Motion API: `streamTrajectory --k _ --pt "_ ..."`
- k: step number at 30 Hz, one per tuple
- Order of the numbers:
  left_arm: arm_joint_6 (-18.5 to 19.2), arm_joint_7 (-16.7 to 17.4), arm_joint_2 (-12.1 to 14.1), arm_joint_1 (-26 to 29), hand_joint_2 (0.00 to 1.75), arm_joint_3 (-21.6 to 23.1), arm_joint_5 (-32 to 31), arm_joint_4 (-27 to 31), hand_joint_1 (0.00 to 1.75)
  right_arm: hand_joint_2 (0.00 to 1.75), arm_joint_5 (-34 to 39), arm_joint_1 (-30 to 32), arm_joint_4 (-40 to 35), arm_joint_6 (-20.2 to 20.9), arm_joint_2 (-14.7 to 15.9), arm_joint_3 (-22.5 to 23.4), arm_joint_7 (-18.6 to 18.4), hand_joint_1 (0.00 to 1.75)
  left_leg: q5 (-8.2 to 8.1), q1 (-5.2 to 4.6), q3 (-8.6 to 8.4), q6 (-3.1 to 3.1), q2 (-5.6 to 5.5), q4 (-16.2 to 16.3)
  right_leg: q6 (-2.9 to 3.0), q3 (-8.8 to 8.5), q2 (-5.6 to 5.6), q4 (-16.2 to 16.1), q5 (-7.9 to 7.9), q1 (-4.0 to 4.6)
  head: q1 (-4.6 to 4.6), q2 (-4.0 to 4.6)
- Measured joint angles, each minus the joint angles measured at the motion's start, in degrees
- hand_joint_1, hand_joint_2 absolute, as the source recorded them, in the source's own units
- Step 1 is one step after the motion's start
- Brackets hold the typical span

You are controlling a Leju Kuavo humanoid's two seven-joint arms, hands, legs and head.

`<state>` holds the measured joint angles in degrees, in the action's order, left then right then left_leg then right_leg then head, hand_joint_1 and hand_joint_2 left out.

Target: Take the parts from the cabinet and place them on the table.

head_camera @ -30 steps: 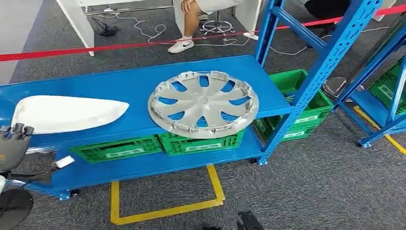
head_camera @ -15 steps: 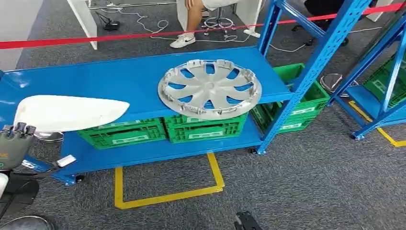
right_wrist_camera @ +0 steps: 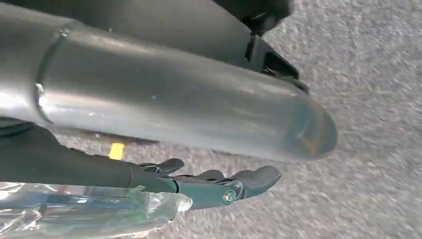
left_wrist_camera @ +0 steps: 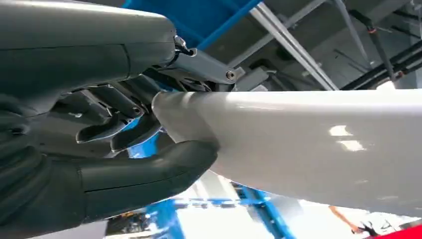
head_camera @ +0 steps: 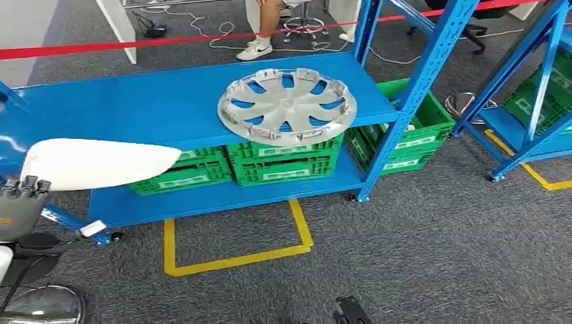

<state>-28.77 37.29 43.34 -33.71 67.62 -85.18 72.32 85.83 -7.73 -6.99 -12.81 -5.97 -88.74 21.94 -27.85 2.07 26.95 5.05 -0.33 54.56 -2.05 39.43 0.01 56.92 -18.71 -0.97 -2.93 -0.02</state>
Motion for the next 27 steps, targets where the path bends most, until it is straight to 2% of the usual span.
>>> streamTrajectory --k 1,3,4,5,6,8,9,10,11,12,13,14,15,16,18,19,20,21,22,23,24,25,26,27 --pt "-0.3 0.0 0.3 0.6 1.75 -0.4 0.0 0.0 1.75 0.00 -0.2 0.0 0.0 0.0 0.0 0.0 -0.1 0.00 -0.18 -0.22 0.23 -1.52 0.05 -0.4 -0.34 -0.03 0.12 -0.6 1.23 -0.03 -0.11 0.00" --pt "-0.5 0.0 1.8 1.8 1.75 -1.4 0.0 0.0 1.75 0.00 -0.7 0.1 0.0 0.0 -0.1 -0.1 -0.3 0.00 0.41 -0.50 1.05 -2.09 0.04 0.2 -1.06 0.07 0.24 -1.2 2.53 -0.12 -0.13 0.00" --pt "-0.6 0.0 2.3 2.7 1.75 -1.9 0.0 0.2 1.75 0.00 -0.9 0.2 0.0 0.0 -0.1 -0.1 -0.3 0.00 1.11 -0.12 1.24 -3.03 0.32 -0.3 -1.37 0.42 0.34 -1.5 2.52 -0.26 0.07 0.00" --pt "-0.7 0.0 3.2 3.4 1.75 -2.7 0.0 0.5 1.75 0.00 -1.0 0.3 0.0 0.0 -0.1 -0.2 -0.5 0.00 1.54 -0.26 1.76 -3.61 0.51 -0.3 -1.50 1.41 0.11 0.0 0.02 -0.17 -0.13 0.00" --pt "-0.8 0.0 4.0 4.1 1.75 -3.4 0.0 0.9 1.75 0.00 -1.1 0.3 0.0 0.0 -0.1 -0.4 -0.5 0.00 1.99 -0.42 2.27 -4.29 0.51 -0.2 -1.58 2.40 0.13 4.0 -3.52 -0.10 -0.39 -0.02" --pt "-0.8 0.0 5.1 5.1 1.75 -4.5 0.0 1.3 1.75 0.00 -1.4 0.2 0.0 0.0 -0.1 -0.4 -0.6 0.00 2.83 -0.95 3.24 -4.70 0.56 -0.2 -1.60 4.92 0.14 14.0 -9.09 -0.03 -0.37 0.00" --pt "-0.8 0.0 5.6 5.7 1.75 -5.0 0.0 1.5 1.75 0.00 -1.5 0.2 0.0 0.0 -0.1 -0.4 -0.6 0.00 3.26 -1.26 3.77 -4.87 0.56 -0.1 -1.38 5.58 0.13 17.9 -10.50 0.09 -0.39 0.00" --pt "-0.8 0.0 6.0 6.2 1.75 -5.4 0.0 1.9 1.75 0.00 -1.7 0.2 0.0 0.0 -0.1 -0.4 -0.6 0.00 3.66 -1.60 4.33 -5.05 0.55 0.0 -1.05 5.06 0.14 18.9 -10.33 0.31 -0.39 0.00" --pt "-0.8 0.0 6.4 6.7 1.75 -5.8 0.0 2.1 1.75 0.00 -1.8 0.2 0.0 0.0 -0.2 -0.5 -0.6 0.00 4.06 -1.90 4.91 -5.12 0.52 0.1 -0.46 3.10 0.18 17.4 -9.17 0.63 -0.39 0.00" --pt "-0.8 0.0 6.9 7.4 1.75 -6.2 0.0 2.4 1.75 0.00 -1.9 0.1 0.0 0.0 -0.2 -0.5 -0.6 0.00 4.45 -2.11 5.49 -5.18 0.48 0.2 0.22 0.03 0.22 13.4 -7.61 1.10 -0.37 0.00" --pt "-0.8 0.0 7.4 8.0 1.75 -6.8 0.0 2.8 1.75 0.00 -1.9 0.0 0.0 -0.1 -0.2 -0.5 -0.6 0.00 4.87 -2.26 6.03 -5.18 0.40 0.2 1.01 -3.62 0.34 8.3 -6.51 1.63 -0.35 0.00" --pt "-0.8 0.0 7.8 8.4 1.75 -7.4 0.0 3.1 1.75 0.00 -2.0 -0.1 0.0 -0.1 -0.2 -0.5 -0.6 0.00 5.30 -2.25 6.39 -5.11 0.36 0.3 1.97 -7.37 0.57 2.8 -7.26 2.31 -0.33 -0.02" --pt "-0.8 0.0 8.2 8.8 1.75 -7.9 0.0 3.3 1.75 0.00 -2.0 -0.2 0.0 -0.2 -0.2 -0.5 -0.6 0.00 5.66 -2.44 6.85 -4.83 0.29 0.3 2.64 -10.10 0.55 -0.7 -8.52 2.38 -0.28 -0.02" --pt "-0.9 0.0 8.4 9.0 1.75 -8.3 0.0 3.5 1.75 0.00 -2.1 -0.3 0.0 -0.2 -0.3 -0.5 -0.6 0.00 6.13 -2.11 6.89 -4.48 0.33 0.3 2.29 -9.59 0.58 -0.7 -8.04 2.62 -0.30 -0.02" --pt "-1.0 0.0 8.9 10.0 1.75 -8.9 0.0 4.0 1.75 0.00 -2.1 -0.2 0.0 -0.3 -0.4 -0.5 -0.6 0.00 6.95 -1.64 7.13 -3.78 0.33 0.1 2.81 -9.25 0.63 -1.0 -7.41 3.10 -0.46 0.00" --pt "-1.1 0.0 9.4 10.6 1.75 -9.3 0.0 4.2 1.75 0.00 -2.1 -0.1 0.0 -0.4 -0.5 -0.5 -0.6 0.00 7.37 -1.81 7.45 -3.38 0.29 0.1 3.07 -8.23 0.53 -1.8 -6.46 2.84 -0.44 0.00" --pt "-1.1 0.0 9.7 11.3 1.75 -9.8 0.0 4.5 1.75 0.00 -2.1 -0.2 0.0 -0.4 -0.6 -0.5 -0.7 0.00 5.65 -1.67 8.34 -3.30 0.19 0.8 3.18 -8.47 0.36 -2.3 -5.53 2.52 -0.35 0.00" --pt "-1.1 0.0 10.0 11.6 1.75 -10.2 0.0 4.5 1.75 0.00 -2.1 -0.2 0.0 -0.5 -0.6 -0.5 -0.7 0.00 1.93 -1.67 9.30 -2.95 0.18 3.2 3.92 -7.59 0.38 -2.5 -4.74 2.44 -0.22 0.00" --pt "-1.1 0.0 10.1 11.8 1.75 -10.7 0.0 4.6 1.75 0.00 -2.2 -0.2 0.0 -0.5 -0.6 -0.5 -0.7 0.00 -1.93 -1.58 10.33 -2.57 0.22 7.2 3.83 -6.74 0.30 -2.5 -3.96 2.39 0.11 -0.02" --pt "-1.2 0.0 10.2 12.2 1.75 -11.1 0.0 4.6 1.75 0.00 -2.2 -0.2 0.0 -0.5 -0.7 -0.5 -0.7 0.00 -4.72 -1.46 11.15 -2.24 0.22 11.2 3.85 -5.98 0.20 -2.4 -3.34 2.35 0.09 0.00" --pt "-1.3 0.0 10.2 12.7 1.75 -11.4 0.0 4.6 1.75 0.00 -2.2 -0.2 0.0 -0.5 -0.7 -0.5 -0.7 0.00 -6.09 -1.34 11.65 -1.94 0.23 14.8 3.82 -5.15 0.14 -2.3 -2.68 2.28 0.11 0.00" --pt "-1.2 0.0 10.2 13.0 1.75 -11.6 0.0 4.6 1.75 0.00 -2.2 -0.2 0.0 -0.5 -0.7 -0.5 -0.7 0.00 -5.46 -1.19 11.58 -1.64 0.22 17.1 3.67 -4.18 0.09 -2.2 -1.97 2.17 0.13 0.00" --pt "-1.3 0.0 10.2 13.2 1.75 -11.8 0.0 4.6 1.75 0.00 -2.2 -0.2 0.0 -0.5 -0.7 -0.5 -0.7 0.00 -3.14 -1.02 10.66 -1.32 0.23 17.2 3.47 -3.05 -0.03 -1.9 -1.31 2.01 0.11 0.00" --pt "-1.3 0.0 10.2 13.5 1.75 -12.2 0.0 4.6 1.75 0.00 -2.2 -0.2 0.0 -0.5 -0.7 -0.5 -0.7 0.00 -0.30 -0.76 8.77 -0.87 0.23 15.4 3.17 -1.73 -0.11 -1.6 -0.59 1.74 0.07 0.00"
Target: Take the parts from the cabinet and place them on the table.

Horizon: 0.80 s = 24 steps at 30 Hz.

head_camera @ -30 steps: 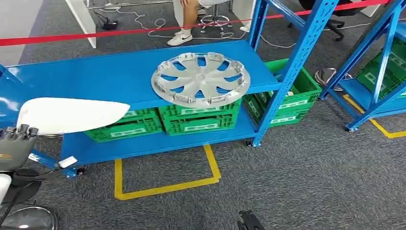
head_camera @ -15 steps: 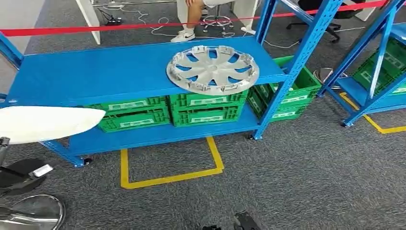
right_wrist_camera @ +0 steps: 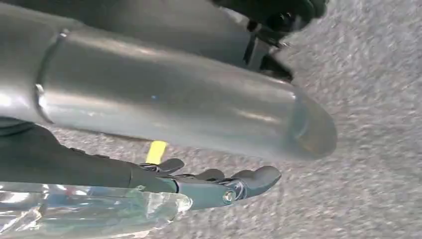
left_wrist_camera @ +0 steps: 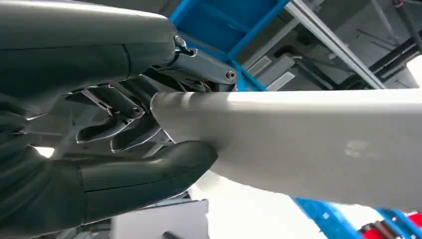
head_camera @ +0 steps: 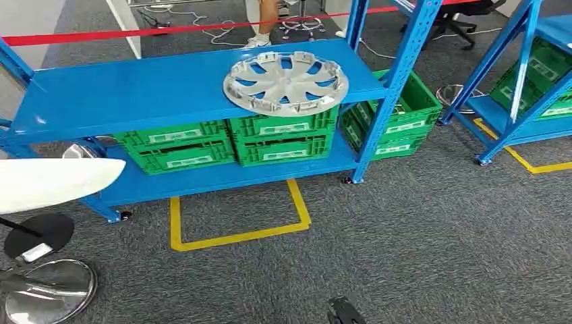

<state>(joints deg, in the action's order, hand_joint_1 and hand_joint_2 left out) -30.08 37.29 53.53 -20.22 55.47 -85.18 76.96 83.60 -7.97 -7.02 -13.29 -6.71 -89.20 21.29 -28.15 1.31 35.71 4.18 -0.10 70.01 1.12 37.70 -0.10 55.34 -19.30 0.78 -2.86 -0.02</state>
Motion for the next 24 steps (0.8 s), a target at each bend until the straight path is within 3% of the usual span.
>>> streamTrajectory --k 1,2,3,4,7,8,9,11,12,13,14,15,16,17,18,19,22,23,24 --pt "0.0 0.0 0.0 0.3 1.75 -0.3 0.0 0.0 1.75 0.00 0.0 0.0 0.0 0.0 0.0 0.0 0.0 0.00 1.80 0.31 -2.54 0.45 0.01 -3.1 -0.36 1.20 -0.02 0.3 0.66 -0.29 0.04 0.00" --pt "-0.1 0.0 0.0 0.6 1.75 -0.6 0.0 0.0 1.75 0.00 0.0 0.0 0.0 0.0 0.0 0.0 0.0 0.00 1.50 0.75 -5.82 1.02 0.01 -7.4 -0.85 2.18 0.02 0.9 1.32 -0.35 0.07 -0.02" --pt "-0.1 0.0 -0.2 0.6 1.75 -0.7 0.0 0.0 1.75 0.00 0.0 0.0 0.0 -0.1 0.0 0.0 0.0 0.00 -1.41 1.04 -10.33 1.46 -0.02 -13.5 -1.30 3.04 0.10 1.4 1.74 -0.16 0.15 -0.02" --pt "-0.3 0.0 -0.3 1.2 1.75 -1.1 0.0 0.0 1.75 0.00 0.0 0.1 0.0 -0.1 0.0 0.0 0.0 0.00 -2.43 0.48 -11.49 -0.24 -0.47 -16.1 -1.70 2.99 0.05 1.3 2.54 -0.22 -0.17 -0.04" --pt "-0.5 0.0 -0.7 2.2 1.75 -2.1 0.0 0.0 1.75 0.00 0.0 0.3 0.0 -0.1 0.0 0.0 0.0 0.00 -0.62 0.20 -9.98 -2.02 -0.46 -15.9 -2.65 2.69 0.28 -0.8 5.24 -0.40 0.20 0.00" --pt "-0.7 0.0 -0.7 2.2 1.75 -2.4 0.0 0.0 1.75 0.00 0.0 0.2 0.0 -0.1 0.0 0.0 0.0 0.00 0.03 0.41 -9.41 -2.76 -0.30 -15.9 -2.97 3.22 0.27 -0.4 3.78 -0.70 0.09 0.00" --pt "-0.9 -0.2 -0.9 2.7 1.75 -2.8 0.0 0.0 1.75 0.00 0.0 0.3 0.0 -0.1 0.0 0.0 -0.1 0.00 0.69 0.34 -8.67 -3.33 -0.22 -15.9 -3.23 4.32 0.21 1.9 -0.05 -0.73 -0.20 0.00" --pt "-1.2 -0.6 -1.1 3.7 1.75 -4.6 0.0 -0.1 1.75 0.00 0.0 0.2 0.0 0.0 0.0 0.0 -0.1 0.00 2.08 0.15 -7.09 -3.64 -0.08 -15.8 -3.59 6.28 0.21 11.6 -7.90 -0.75 -0.17 0.00" --pt "-1.4 -1.0 -1.3 4.2 1.75 -5.5 0.0 -0.1 1.75 0.00 0.0 0.2 0.0 0.0 0.0 0.0 -0.1 0.00 2.79 0.04 -6.22 -3.65 -0.04 -15.8 -3.65 7.04 0.21 16.5 -10.03 -0.75 -0.11 0.00" --pt "-1.7 -1.8 -1.5 4.8 1.75 -6.5 0.0 -0.1 1.75 0.00 0.1 0.2 0.0 0.0 0.0 0.0 -0.1 0.00 3.31 -0.03 -5.33 -3.62 -0.03 -15.8 -3.64 7.19 0.21 19.6 -10.08 -0.75 -0.13 0.00" --pt "-1.9 -3.7 -1.9 5.8 1.75 -8.1 0.0 -0.2 1.75 0.00 0.1 0.2 0.0 0.0 0.0 0.0 -0.1 0.00 3.77 -0.11 -4.47 -3.59 0.00 -15.6 -3.56 6.40 0.21 20.5 -8.53 -0.76 -0.20 0.00" --pt "-2.1 -6.9 -2.6 7.1 1.75 -10.3 0.0 -0.2 1.75 0.00 0.2 0.2 0.0 0.0 0.0 0.0 -0.1 0.00 4.25 -0.19 -3.73 -3.50 0.04 -15.6 -3.43 4.38 0.23 19.3 -6.03 -0.76 -0.11 0.00" --pt "-2.1 -11.1 -3.7 8.5 1.75 -13.1 0.0 -0.3 1.75 0.00 0.2 0.2 0.0 0.0 0.0 0.0 -0.1 0.00 4.71 -0.25 -3.04 -3.35 0.09 -15.5 -3.21 1.49 0.23 16.2 -3.89 -0.77 -0.13 -0.02" --pt "-2.1 -15.7 -5.5 9.7 1.75 -17.1 0.0 -0.4 1.75 0.00 0.3 0.1 0.0 0.0 0.0 0.0 -0.1 0.00 5.17 -0.26 -2.52 -3.13 0.07 -15.4 -3.00 -2.43 0.30 11.4 -3.74 -0.76 -0.13 0.00" --pt "-2.0 -17.7 -6.9 10.8 1.75 -20.7 0.0 -0.5 1.75 0.00 0.4 0.0 0.0 0.0 -0.1 0.0 -0.1 0.00 5.53 -0.32 -2.12 -2.78 0.04 -15.3 -2.81 -6.32 0.63 5.6 -6.93 -0.67 -0.17 -0.02" --pt "-2.0 -18.5 -7.9 11.4 1.75 -23.6 0.0 -0.6 1.75 0.00 0.4 -0.1 0.0 0.0 -0.1 0.0 0.0 0.00 5.79 -0.29 -1.87 -2.46 0.07 -15.1 -2.47 -9.09 0.87 1.3 -8.51 -0.37 0.02 0.00" --pt "-2.0 -19.2 -10.3 12.2 1.75 -29.2 0.0 -1.0 1.75 0.00 0.4 0.1 0.0 0.0 -0.2 0.0 -0.1 0.00 7.14 0.25 -1.27 -1.37 0.05 -15.1 -1.57 -8.18 0.73 1.4 -8.09 0.24 -0.02 0.00" --pt "-2.0 -19.4 -10.9 12.8 1.75 -30.3 0.0 -1.1 1.75 0.00 0.4 0.1 0.0 0.0 -0.2 0.0 -0.1 0.00 6.74 0.50 -0.96 -1.23 0.06 -14.8 -0.75 -8.09 0.56 1.0 -7.50 -0.07 -0.07 0.00" --pt "-2.0 -19.5 -11.3 13.3 1.75 -31.3 0.0 -1.2 1.75 0.00 0.4 0.1 0.0 -0.1 -0.2 0.0 -0.1 0.00 4.65 0.45 -0.23 -1.21 0.06 -13.1 -0.24 -7.74 0.52 1.0 -7.13 0.07 0.11 0.00"
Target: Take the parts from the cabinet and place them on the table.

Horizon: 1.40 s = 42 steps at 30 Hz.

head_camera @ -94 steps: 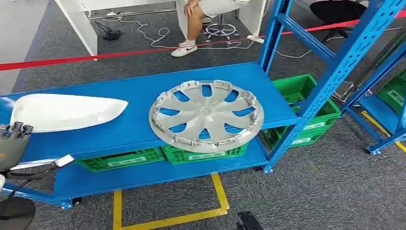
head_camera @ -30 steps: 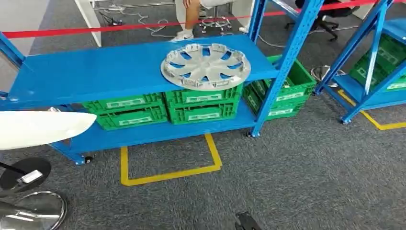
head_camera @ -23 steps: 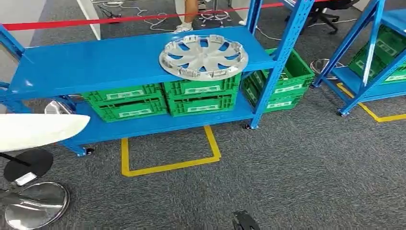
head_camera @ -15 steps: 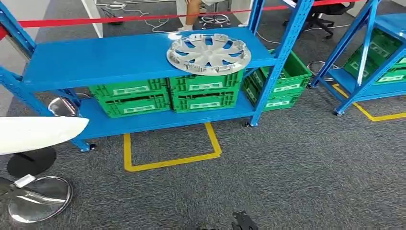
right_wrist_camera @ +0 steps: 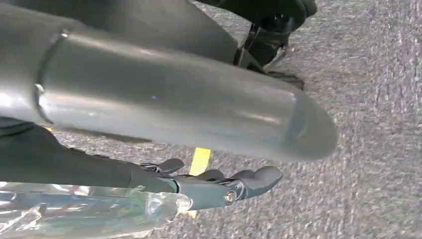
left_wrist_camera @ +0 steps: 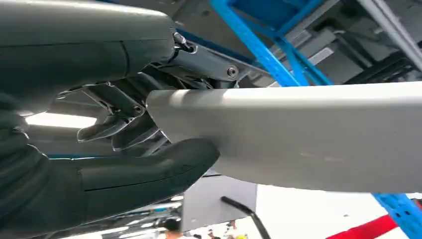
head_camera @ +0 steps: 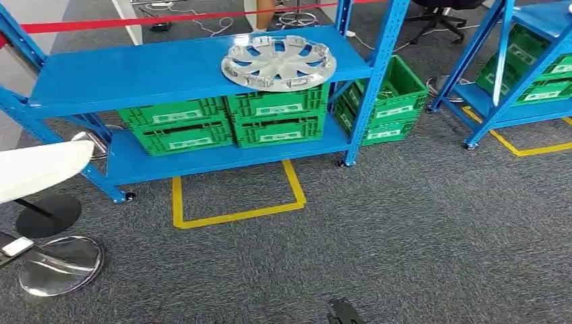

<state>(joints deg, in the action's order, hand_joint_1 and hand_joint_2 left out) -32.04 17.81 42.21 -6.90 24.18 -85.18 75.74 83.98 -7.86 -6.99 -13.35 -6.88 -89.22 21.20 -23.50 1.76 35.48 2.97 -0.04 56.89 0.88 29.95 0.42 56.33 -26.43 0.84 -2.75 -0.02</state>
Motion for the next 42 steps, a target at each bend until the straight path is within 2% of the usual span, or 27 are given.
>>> streamTrajectory --k 1,3,4,5,6,8,9,10,14,16,18,20,21,23,24,25,27,29,31,33,34,35,36,38,39,40,42 --pt "0.0 0.0 -0.3 0.2 1.75 -0.8 0.0 -0.1 1.75 0.00 0.0 -0.1 0.0 0.0 0.0 0.0 0.0 0.00 -2.85 -0.09 1.49 0.05 -0.01 3.6 0.46 0.48 -0.06 0.0 0.34 0.10 0.00 0.00" --pt "0.0 -0.1 -0.9 0.7 1.75 -2.2 0.0 -0.3 1.75 0.00 -0.6 0.0 0.0 -0.1 0.0 0.0 -0.2 0.00 -7.77 -0.24 5.09 0.26 -0.02 13.1 0.67 1.48 -0.18 0.0 1.08 0.37 -0.04 0.00" --pt "0.0 -0.2 -1.3 1.1 1.75 -2.7 0.0 -0.4 1.75 0.00 -0.8 0.1 0.0 -0.1 0.0 0.0 -0.3 0.00 -8.49 -0.29 6.10 0.26 -0.02 16.4 0.71 2.04 -0.21 0.1 1.49 0.49 -0.02 0.00" --pt "0.0 -0.2 -1.6 1.4 1.75 -3.1 0.0 -0.5 1.75 0.00 -0.9 0.1 0.0 -0.2 0.0 0.0 -0.4 0.00 -7.72 -0.29 5.70 0.20 -0.01 16.5 0.71 2.52 -0.25 0.1 1.87 0.57 -0.07 0.00" --pt "0.0 -0.2 -1.9 1.5 1.75 -3.4 0.0 -0.6 1.75 0.00 -1.0 0.1 0.0 -0.2 0.0 0.0 -0.4 0.00 -5.95 -0.29 4.17 0.11 -0.01 14.6 0.70 3.04 -0.27 0.2 2.24 0.59 -0.02 0.00" --pt "0.0 -0.4 -2.1 1.5 1.75 -4.1 0.0 -0.6 1.75 0.00 -2.0 0.1 0.0 -0.6 0.0 0.0 -0.7 0.00 -2.58 -0.28 -2.08 -0.02 0.10 5.2 0.47 3.85 -0.37 0.4 2.76 0.55 -0.02 0.00" --pt "0.0 -0.6 -2.1 1.6 1.75 -4.6 0.0 -0.7 1.75 0.00 -3.0 0.0 0.0 -1.1 0.0 0.0 -1.0 0.00 -2.64 -0.41 -5.54 0.00 2.84 0.4 0.34 3.92 -0.92 0.8 2.85 0.84 0.02 -0.02" --pt "0.0 -0.9 -2.3 1.2 1.75 -5.1 0.0 -0.7 1.75 0.00 -3.9 0.2 0.0 -1.5 -0.1 0.0 -1.2 0.00 -2.95 -1.12 -6.26 -0.42 3.41 -1.2 0.22 4.23 -0.92 1.2 2.84 1.18 0.05 0.00" --pt "-0.7 -2.1 -2.4 4.5 1.75 -8.2 0.0 -0.5 1.75 0.00 -8.4 0.2 0.0 -3.8 -0.2 0.0 -2.6 0.00 -2.43 -0.98 -5.45 -2.09 1.84 -1.4 -0.84 4.54 -2.11 1.5 3.03 0.94 0.00 -0.02" --pt "-1.0 -2.8 -2.4 6.4 1.75 -10.8 0.0 -0.3 1.75 0.00 -9.0 0.3 0.0 -4.1 -0.4 0.0 -2.8 0.00 -1.83 -0.87 -4.81 -2.84 0.95 -1.4 -1.81 6.83 -0.92 6.4 -0.88 0.55 -0.28 0.00" --pt "-1.1 -3.2 -2.4 7.6 1.75 -12.3 0.0 -0.2 1.75 0.00 -9.4 0.3 0.0 -4.3 -0.3 0.0 -2.9 0.00 -1.23 -0.91 -3.99 -2.92 -0.27 -1.4 -2.18 10.89 -0.66 16.3 -5.69 0.19 -0.28 0.00" --pt "-1.1 -3.6 -2.5 9.2 1.75 -13.9 0.0 0.1 1.75 0.00 -10.0 0.3 0.0 -4.5 -0.4 0.0 -3.1 0.00 -0.77 -0.95 -3.47 -2.84 -1.41 -1.4 -2.24 12.40 -0.63 20.8 -7.00 0.09 -0.26 0.00" --pt "-1.2 -4.0 -2.5 10.0 1.75 -14.7 0.0 0.2 1.75 0.00 -10.4 0.3 0.0 -4.8 -0.5 0.0 -3.1 0.00 -0.59 -0.93 -3.31 -2.68 -2.21 -1.4 -2.17 10.92 -0.56 18.7 -5.57 0.06 -0.26 0.00" --pt "-1.2 -4.6 -2.5 11.3 1.75 -16.4 0.0 0.4 1.75 0.00 -10.8 0.3 0.0 -5.3 -0.5 0.0 -3.2 0.00 -0.31 -0.82 -3.22 -2.31 -3.59 -1.4 -1.90 4.53 0.79 7.8 -0.87 -0.12 -0.26 0.00" --pt "-1.2 -5.1 -2.4 11.8 1.75 -17.4 0.0 0.7 1.75 0.00 -10.9 0.2 0.0 -5.4 -0.5 0.0 -3.1 0.00 -0.16 -0.71 -3.19 -2.07 -4.31 -1.4 -1.82 1.57 3.74 2.5 0.09 -0.42 -0.26 0.00" --pt "-1.2 -5.5 -2.4 12.1 1.75 -18.3 0.0 1.0 1.75 0.00 -11.0 0.2 0.0 -5.4 -0.5 0.0 -3.0 0.00 0.05 -0.83 -2.78 -1.68 -4.77 -1.3 -1.99 0.97 5.26 1.3 -0.69 -0.57 -0.11 0.00" --pt "-1.2 -6.3 -2.3 12.4 1.75 -19.6 0.0 1.4 1.75 0.00 -11.1 0.2 0.0 -5.5 -0.6 0.0 -3.0 0.00 0.63 -0.48 -2.04 -0.98 -5.89 -1.2 -1.74 1.07 3.66 1.4 -0.20 -0.19 -0.22 0.00" --pt "-1.1 -7.1 -2.1 13.2 1.75 -20.8 0.0 1.7 1.75 0.00 -11.1 0.4 0.0 -5.5 -0.7 0.0 -2.9 0.00 1.16 -0.15 -1.54 -0.14 -7.25 -1.5 -0.80 1.09 2.14 1.0 0.37 -0.11 -0.22 0.00" --pt "-0.2 -10.2 -2.1 14.4 1.75 -22.3 0.0 2.1 1.75 0.00 -10.9 0.3 0.0 -5.2 -0.7 0.0 -2.6 0.00 -1.75 -0.42 -0.28 -0.18 -2.35 1.3 -0.06 1.34 0.99 0.7 0.83 -0.18 0.00 0.00" --pt "1.2 -17.6 -3.1 14.5 1.75 -25.2 0.0 2.8 1.75 0.00 -10.6 0.4 0.0 -5.0 -0.7 0.0 -2.4 0.00 -7.04 -0.45 3.84 0.22 -0.95 10.8 0.16 1.80 -0.63 0.7 0.99 -0.05 0.02 -0.02" --pt "1.8 -21.4 -3.7 14.9 1.75 -27.0 0.1 3.3 1.75 0.00 -10.5 0.5 0.0 -4.9 -0.7 0.0 -2.3 0.00 -8.80 -0.44 5.65 0.41 -0.85 15.3 0.23 1.99 -1.43 0.7 1.06 -0.02 -0.02 0.00" --pt "2.3 -23.7 -4.2 15.4 1.75 -28.9 0.1 3.7 1.75 0.00 -10.4 0.5 0.0 -4.9 -0.7 0.0 -2.3 0.00 -9.09 -0.44 6.12 0.57 -0.84 17.2 0.21 2.04 -2.19 0.6 1.13 -0.04 0.00 0.00" --pt "2.5 -24.6 -4.6 15.6 1.75 -30.3 0.1 3.9 1.75 0.00 -10.4 0.5 0.0 -4.9 -0.7 0.0 -2.3 0.00 -8.00 -0.43 5.06 0.71 -0.77 16.2 0.16 1.99 -3.01 0.6 1.17 -0.11 0.04 0.00" --pt "2.7 -26.0 -5.2 15.7 1.75 -32.8 0.1 4.7 1.75 0.00 -10.2 0.5 0.0 -4.9 -0.7 0.0 -2.3 0.00 -4.28 -0.35 -0.13 0.97 0.49 8.0 -0.10 2.57 -4.51 0.6 1.23 -0.36 0.02 0.00" --pt "2.7 -26.4 -5.5 15.7 1.75 -34.0 0.1 5.1 1.75 0.00 -10.2 0.4 0.0 -4.9 -0.8 0.0 -2.3 0.00 -3.10 -0.30 -3.83 1.22 2.96 2.4 -0.40 2.28 -5.19 0.7 1.21 -0.35 0.06 0.00" --pt "2.8 -26.7 -5.9 15.3 1.75 -35.0 0.1 5.5 1.75 0.00 -10.1 0.3 0.0 -4.9 -0.7 0.0 -2.3 0.00 -3.65 -0.21 -7.04 1.48 7.38 -1.9 -0.87 1.30 -5.74 1.1 0.83 0.36 0.17 -0.02" --pt "2.8 -26.9 -6.4 15.2 1.75 -36.3 0.1 6.3 1.75 0.00 -10.1 0.2 0.0 -4.9 -0.7 -0.1 -2.1 0.00 -2.64 -0.23 -6.62 -0.08 5.40 -1.8 -1.42 1.29 -7.33 0.7 0.29 0.26 -0.22 0.00"
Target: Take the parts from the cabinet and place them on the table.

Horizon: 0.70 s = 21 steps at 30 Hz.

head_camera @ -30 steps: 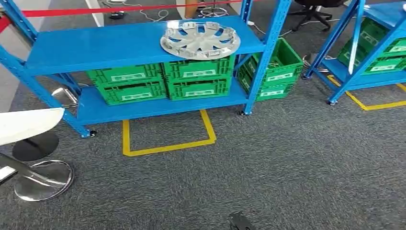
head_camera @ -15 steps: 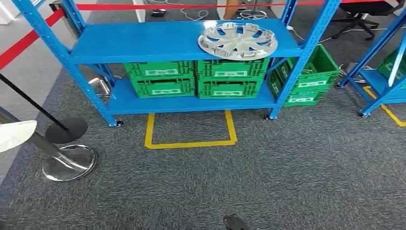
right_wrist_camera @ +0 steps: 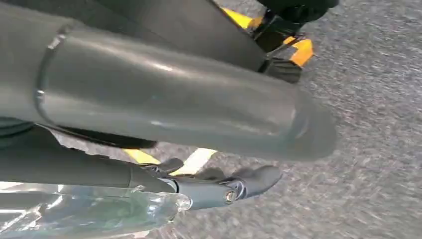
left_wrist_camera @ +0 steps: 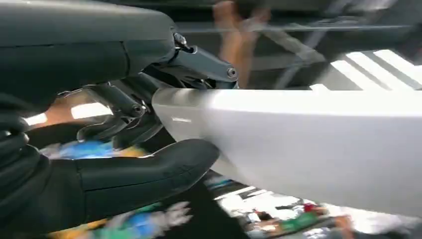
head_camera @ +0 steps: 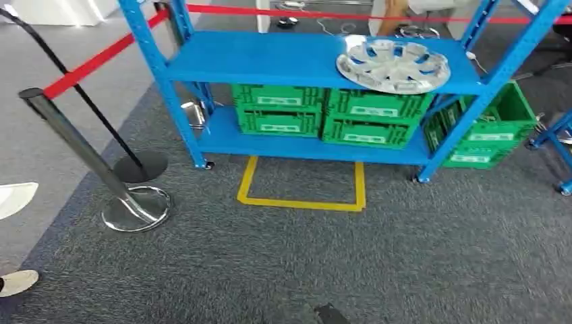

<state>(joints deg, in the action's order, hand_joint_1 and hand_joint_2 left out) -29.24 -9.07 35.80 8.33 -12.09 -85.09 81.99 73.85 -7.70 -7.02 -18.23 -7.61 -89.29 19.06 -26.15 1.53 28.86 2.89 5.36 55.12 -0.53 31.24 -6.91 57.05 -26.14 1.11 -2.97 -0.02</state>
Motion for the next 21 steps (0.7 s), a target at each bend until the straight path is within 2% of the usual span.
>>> streamTrajectory --k 2,3,4,5,6,7,8,9,10,11,12,13,14,15,17,18,19,20,21 --pt "0.1 -0.2 -0.4 0.3 1.75 -1.1 0.0 0.1 1.75 0.00 0.0 0.0 0.0 0.0 0.0 0.0 0.0 0.00 0.74 -0.17 0.66 -0.98 -1.73 0.0 -0.36 -0.67 -1.83 -0.2 0.18 -0.10 0.02 -0.02" --pt "0.0 -0.2 -0.5 0.3 1.75 -1.4 0.0 0.3 1.75 0.00 0.0 0.0 0.0 0.0 0.0 0.0 0.0 0.00 1.35 0.12 0.93 -1.47 -2.46 -0.2 -1.08 -0.15 -0.01 0.2 -0.25 -0.42 0.11 0.00" --pt "0.0 -0.3 -0.5 0.3 1.75 -1.8 0.0 0.5 1.75 0.00 0.0 0.0 0.0 0.0 0.0 0.0 0.0 0.00 1.73 0.18 1.47 -1.85 -3.40 -0.2 -1.62 0.86 3.94 2.6 -2.43 -0.46 -0.22 0.00" --pt "0.0 -0.4 -0.6 0.3 1.75 -2.0 0.0 0.8 1.75 0.00 0.0 0.0 0.0 0.0 0.0 0.0 0.0 0.00 2.05 0.16 2.05 -2.13 -4.12 -0.2 -1.79 2.64 5.67 6.6 -4.99 -0.56 -0.28 0.00" --pt "0.0 -0.7 -0.7 0.3 1.75 -2.2 0.0 1.1 1.75 0.00 0.0 0.1 0.0 0.1 0.0 0.0 0.0 0.00 2.38 0.05 2.64 -2.34 -5.03 -0.1 -1.80 5.00 6.52 11.8 -7.67 -0.56 -0.28 -0.02" --pt "0.1 -0.8 -0.7 0.4 1.75 -2.7 0.0 1.2 1.75 0.00 0.0 0.2 0.0 0.1 0.0 0.0 0.0 0.00 2.70 -0.04 3.13 -2.40 -5.90 -0.1 -1.74 6.97 6.77 16.2 -9.51 -0.52 -0.37 -0.02" --pt "0.1 -1.0 -0.8 0.4 1.75 -3.0 0.0 1.4 1.75 0.00 0.0 0.3 0.0 0.1 0.0 0.0 0.0 0.00 2.99 -0.15 3.55 -2.42 -6.81 -0.1 -1.52 8.10 6.84 18.7 -10.08 -0.51 -0.31 0.00" --pt "0.2 -1.2 -0.8 0.5 1.75 -3.4 0.1 1.5 1.75 0.00 0.0 0.3 0.0 0.2 0.0 0.0 0.0 0.00 3.25 -0.25 3.85 -2.39 -7.73 -0.1 -1.19 7.67 6.87 18.0 -9.14 -0.50 -0.35 -0.02" --pt "0.3 -1.4 -0.8 0.5 1.75 -3.6 0.1 1.7 1.75 0.00 0.0 0.3 0.0 0.2 0.0 0.0 0.0 0.00 3.49 -0.38 4.10 -2.34 -8.67 -0.1 -0.80 5.92 7.06 14.8 -7.13 -0.49 -0.33 -0.02" --pt "0.3 -1.5 -0.8 0.5 1.75 -4.0 0.1 1.8 1.75 0.00 0.0 0.2 0.0 0.2 0.0 0.0 0.0 0.00 3.74 -0.50 4.27 -2.25 -9.54 -0.1 -0.30 3.08 7.74 9.4 -4.57 -0.46 -0.33 0.00" --pt "0.3 -1.6 -0.7 0.5 1.75 -4.3 0.1 2.0 1.75 0.00 0.0 0.2 0.0 0.3 0.0 0.0 0.0 0.00 3.95 -0.51 4.41 -2.13 -10.31 -0.1 0.31 0.01 9.32 3.9 -2.49 -0.38 -0.31 0.00" --pt "0.3 -1.6 -0.8 0.5 1.75 -4.4 0.1 2.1 1.75 0.00 0.0 0.1 0.0 0.3 0.0 0.0 0.0 0.00 4.12 -0.27 4.48 -1.89 -10.73 -0.1 0.90 -2.22 13.00 -0.1 -1.82 -0.27 -0.28 -0.02" --pt "0.3 -1.6 -0.7 0.4 1.75 -4.5 0.1 2.1 1.75 0.00 0.0 0.0 0.0 0.3 0.0 -0.1 0.1 0.00 4.18 -0.58 4.65 -1.61 -11.64 0.1 0.83 -2.24 12.80 -0.6 -1.77 -0.02 -0.24 0.00" --pt "0.3 -1.7 -0.8 0.6 1.75 -4.6 0.1 2.2 1.75 0.00 0.0 0.0 0.0 0.3 0.0 -0.1 0.1 0.00 4.35 -0.42 4.94 -1.25 -12.14 0.1 0.65 -2.18 11.70 -0.5 -1.65 0.20 -0.29 -0.02" --pt "0.3 -1.7 -0.7 0.9 1.75 -4.9 0.1 2.2 1.75 0.00 0.0 0.0 0.0 0.3 0.0 -0.1 0.1 0.00 4.96 -0.06 5.28 -0.31 -13.76 -0.4 1.22 -2.13 10.43 -0.5 -1.34 0.46 -0.33 0.00" --pt "0.3 -1.7 -0.5 1.1 1.75 -5.2 0.1 2.3 1.75 0.00 0.0 -0.1 0.0 0.4 -0.2 -0.1 0.1 0.00 4.97 0.09 5.71 -0.31 -13.12 0.2 1.57 -2.58 9.49 -1.3 -0.56 -0.19 -0.26 0.00" --pt "0.4 -1.7 -0.5 1.2 1.75 -5.4 0.1 2.3 1.75 0.00 0.1 -0.1 0.0 0.3 -0.2 -0.1 0.1 0.00 3.67 -0.35 6.48 -0.21 -9.46 1.3 1.75 -2.51 8.97 -1.5 -0.27 -0.04 -0.04 -0.02" --pt "0.4 -1.7 -0.4 0.7 1.75 -5.4 0.1 2.4 1.75 0.00 0.0 0.0 0.0 0.3 -0.2 -0.1 0.1 0.00 0.76 -0.45 8.20 0.13 -7.11 4.9 1.98 -2.31 7.99 -1.5 -0.08 -0.03 0.26 -0.02" --pt "0.4 -1.7 -0.5 0.7 1.75 -5.4 0.1 2.4 1.75 0.00 0.1 0.2 0.0 0.3 -0.2 -0.1 0.1 0.00 -1.93 -0.41 10.35 0.45 -6.30 9.8 1.98 -2.12 7.10 -1.5 -0.07 0.00 0.20 -0.02"
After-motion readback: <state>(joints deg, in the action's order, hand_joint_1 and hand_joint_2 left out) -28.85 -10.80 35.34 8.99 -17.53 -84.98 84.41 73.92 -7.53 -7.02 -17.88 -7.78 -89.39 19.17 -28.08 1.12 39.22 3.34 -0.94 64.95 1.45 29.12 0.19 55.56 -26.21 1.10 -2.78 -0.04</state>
